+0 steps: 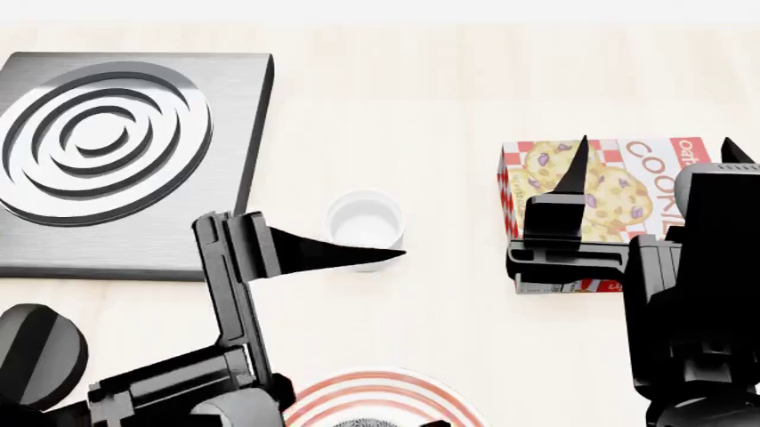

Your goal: Pick the akita bowl on the stove and place it on the plate.

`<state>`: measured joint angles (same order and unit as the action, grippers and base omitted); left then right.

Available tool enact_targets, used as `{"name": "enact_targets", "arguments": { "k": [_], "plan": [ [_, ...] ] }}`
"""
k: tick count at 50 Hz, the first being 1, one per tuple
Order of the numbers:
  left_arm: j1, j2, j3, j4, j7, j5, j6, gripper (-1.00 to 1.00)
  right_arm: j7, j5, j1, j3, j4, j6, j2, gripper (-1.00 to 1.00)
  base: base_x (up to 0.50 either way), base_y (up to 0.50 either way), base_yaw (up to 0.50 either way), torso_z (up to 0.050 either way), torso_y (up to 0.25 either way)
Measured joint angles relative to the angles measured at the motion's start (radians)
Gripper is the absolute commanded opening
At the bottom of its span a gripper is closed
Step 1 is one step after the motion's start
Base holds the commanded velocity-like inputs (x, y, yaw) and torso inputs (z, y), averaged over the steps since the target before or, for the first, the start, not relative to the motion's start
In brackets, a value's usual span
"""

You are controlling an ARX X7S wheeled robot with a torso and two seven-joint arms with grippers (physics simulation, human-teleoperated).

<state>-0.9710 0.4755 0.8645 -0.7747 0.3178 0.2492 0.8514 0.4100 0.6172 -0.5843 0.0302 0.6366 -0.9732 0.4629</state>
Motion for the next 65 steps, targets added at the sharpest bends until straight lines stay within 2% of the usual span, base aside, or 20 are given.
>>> {"name": "enact_targets", "arguments": {
  "k": [23, 45, 65],
  "plan": [
    [0.054, -0.052, -0.256, 0.037, -0.071, 0.144, 0.042, 1.00, 0.004, 0.005, 0.001, -0.002, -0.003, 0.006, 0.004, 1.00, 0.00, 0.00, 0.00, 0.000, 0.000],
    [0.093, -0.097, -0.456, 0.046, -0.142, 0.258, 0.082, 1.00, 0.011, 0.012, -0.001, -0.005, -0.002, 0.005, 0.008, 1.00, 0.00, 0.00, 0.00, 0.000, 0.000],
    [0.110, -0.107, -0.612, 0.028, -0.194, 0.338, 0.106, 1.00, 0.014, 0.013, 0.000, -0.009, -0.004, 0.011, 0.013, 1.00, 0.00, 0.00, 0.00, 0.000, 0.000]
  ]
}}
